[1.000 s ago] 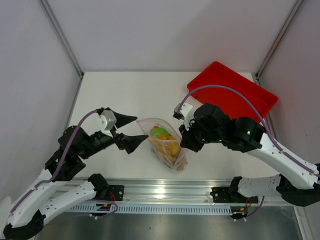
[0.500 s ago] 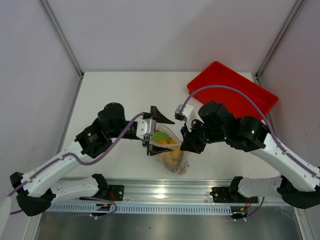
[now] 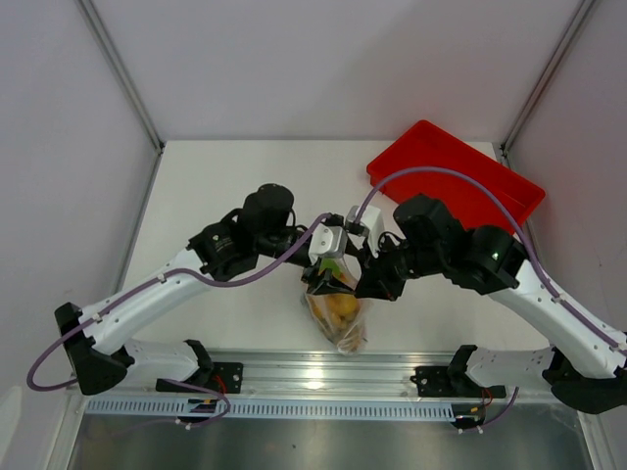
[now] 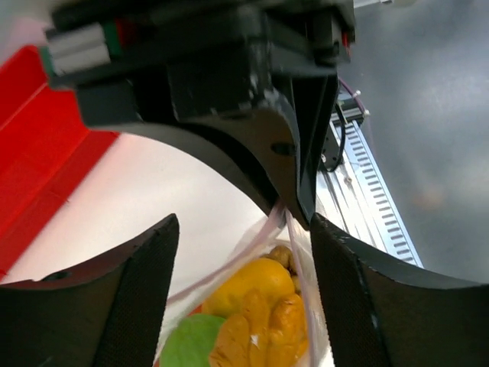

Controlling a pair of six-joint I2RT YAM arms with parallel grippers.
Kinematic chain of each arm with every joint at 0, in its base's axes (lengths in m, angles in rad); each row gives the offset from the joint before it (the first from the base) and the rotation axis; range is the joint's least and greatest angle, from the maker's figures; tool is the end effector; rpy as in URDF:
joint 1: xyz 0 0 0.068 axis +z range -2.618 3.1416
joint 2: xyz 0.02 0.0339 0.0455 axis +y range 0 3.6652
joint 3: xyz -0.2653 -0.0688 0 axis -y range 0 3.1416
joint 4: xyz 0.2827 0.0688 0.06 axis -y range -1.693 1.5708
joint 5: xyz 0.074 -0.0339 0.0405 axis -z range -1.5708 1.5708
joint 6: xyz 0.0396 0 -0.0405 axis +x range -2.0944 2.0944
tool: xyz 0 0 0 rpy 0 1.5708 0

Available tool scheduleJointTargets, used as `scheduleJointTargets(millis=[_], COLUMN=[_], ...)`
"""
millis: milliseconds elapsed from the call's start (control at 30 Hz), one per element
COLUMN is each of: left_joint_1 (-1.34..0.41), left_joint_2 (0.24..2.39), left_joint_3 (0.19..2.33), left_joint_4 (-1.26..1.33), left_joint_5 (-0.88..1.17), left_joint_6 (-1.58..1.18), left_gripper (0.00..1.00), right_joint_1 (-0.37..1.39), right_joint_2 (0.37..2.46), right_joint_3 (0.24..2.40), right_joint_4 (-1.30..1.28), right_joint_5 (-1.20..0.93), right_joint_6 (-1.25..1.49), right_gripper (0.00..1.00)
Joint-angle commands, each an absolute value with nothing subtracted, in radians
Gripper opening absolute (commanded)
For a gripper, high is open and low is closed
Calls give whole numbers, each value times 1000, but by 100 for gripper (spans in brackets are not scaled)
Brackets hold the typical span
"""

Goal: Place the food in the zip-top bag and seal the zipper
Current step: Zip the zipper food storage bag at the center of the board.

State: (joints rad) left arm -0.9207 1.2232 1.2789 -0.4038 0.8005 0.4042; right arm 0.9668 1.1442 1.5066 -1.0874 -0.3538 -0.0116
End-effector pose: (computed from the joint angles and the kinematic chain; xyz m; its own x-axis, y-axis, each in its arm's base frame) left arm 0.1614 -0.2592 0.4039 0.1888 0.2042 -0.9606 0.9663 -0.2130 0.1446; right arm 0.1230 0.2024 0.4376 -0.3659 -0.5495 -0.7511 -0.9237 0.3130 0.2211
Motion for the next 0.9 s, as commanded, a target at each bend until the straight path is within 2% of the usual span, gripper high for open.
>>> scheduleJointTargets(millis=[0, 267, 500, 600, 700, 867], left_joint_1=[-925, -923, -923, -923, -923, -923], left_joint_2=[1213, 1284, 1290, 1258, 1217, 1167], left_joint_3=[1287, 1374, 1407, 1391, 1385, 1379], left_joint_4=[-437, -552, -632, -632, -637, -678], left_joint_5=[839, 833, 735, 678, 596, 506], left_joint_6=[445, 471, 462, 437, 394, 316], left_gripper=[70, 53, 45, 36, 2, 1], right_joint_1=[951, 899, 853, 845, 841, 835], right_joint_2=[1124, 1108, 1097, 1089, 1066, 1049], right_joint_3=[1505, 1512, 1522, 1516, 1482, 1425], right_joint_4=[-1072, -1086, -1111, -1089, -1022, -927], right_joint_5=[-425, -462, -454, -411, -336, -347], right_joint_6=[-61, -106, -140, -140, -117, -98], right_gripper=[0, 0, 0, 0, 0, 0])
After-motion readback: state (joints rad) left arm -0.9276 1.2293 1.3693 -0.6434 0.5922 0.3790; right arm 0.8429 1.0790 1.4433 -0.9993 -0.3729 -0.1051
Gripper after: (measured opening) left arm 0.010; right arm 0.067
